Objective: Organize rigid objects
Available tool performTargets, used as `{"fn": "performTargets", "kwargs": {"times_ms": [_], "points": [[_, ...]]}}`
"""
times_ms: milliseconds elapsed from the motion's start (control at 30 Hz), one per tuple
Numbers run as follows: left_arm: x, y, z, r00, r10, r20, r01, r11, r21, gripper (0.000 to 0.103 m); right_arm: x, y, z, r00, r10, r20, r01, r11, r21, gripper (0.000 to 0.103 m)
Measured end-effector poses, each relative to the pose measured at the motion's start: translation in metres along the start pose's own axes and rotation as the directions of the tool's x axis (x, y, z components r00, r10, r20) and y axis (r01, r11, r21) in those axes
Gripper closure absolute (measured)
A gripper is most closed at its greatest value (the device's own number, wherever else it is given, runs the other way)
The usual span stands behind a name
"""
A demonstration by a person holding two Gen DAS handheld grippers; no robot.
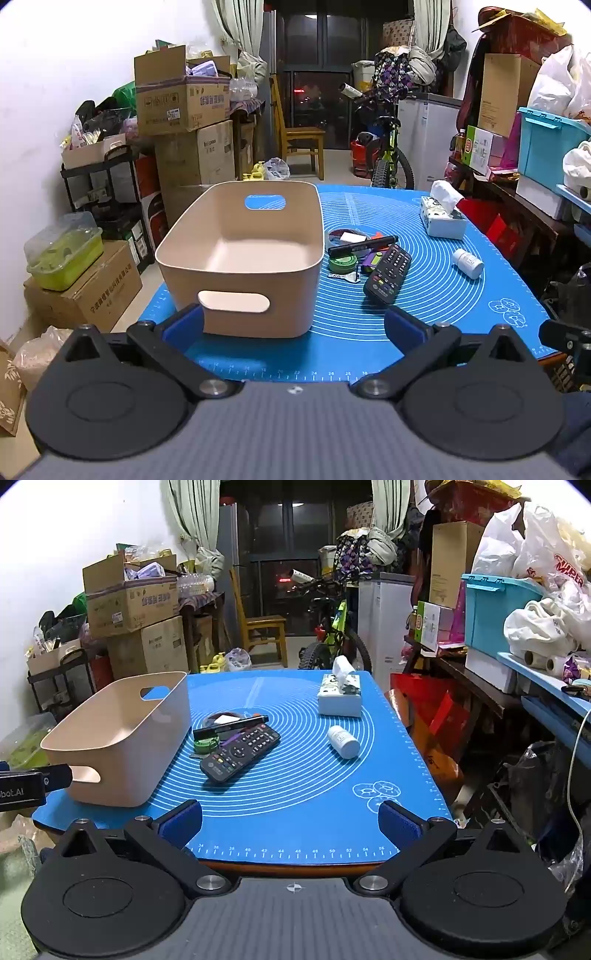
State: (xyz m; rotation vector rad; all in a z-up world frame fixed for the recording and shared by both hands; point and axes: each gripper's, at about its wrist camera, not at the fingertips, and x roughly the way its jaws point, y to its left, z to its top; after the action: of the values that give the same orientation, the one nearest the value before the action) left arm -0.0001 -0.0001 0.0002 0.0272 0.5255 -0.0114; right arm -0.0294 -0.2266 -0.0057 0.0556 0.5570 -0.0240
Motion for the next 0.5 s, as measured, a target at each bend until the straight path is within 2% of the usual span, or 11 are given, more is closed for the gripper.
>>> {"fn": "performTargets", "kwargs": {"times_ms": [500], "points": [[-0.0001, -0.0036, -0.0015, 1.0, 0.0, 0.0, 0.0, 1.0, 0.001, 0.001, -0.0012, 0.0033, -0.0012, 1.0, -0.001, 0.001, 0.001, 1.0, -0.008, 0.002]]}}
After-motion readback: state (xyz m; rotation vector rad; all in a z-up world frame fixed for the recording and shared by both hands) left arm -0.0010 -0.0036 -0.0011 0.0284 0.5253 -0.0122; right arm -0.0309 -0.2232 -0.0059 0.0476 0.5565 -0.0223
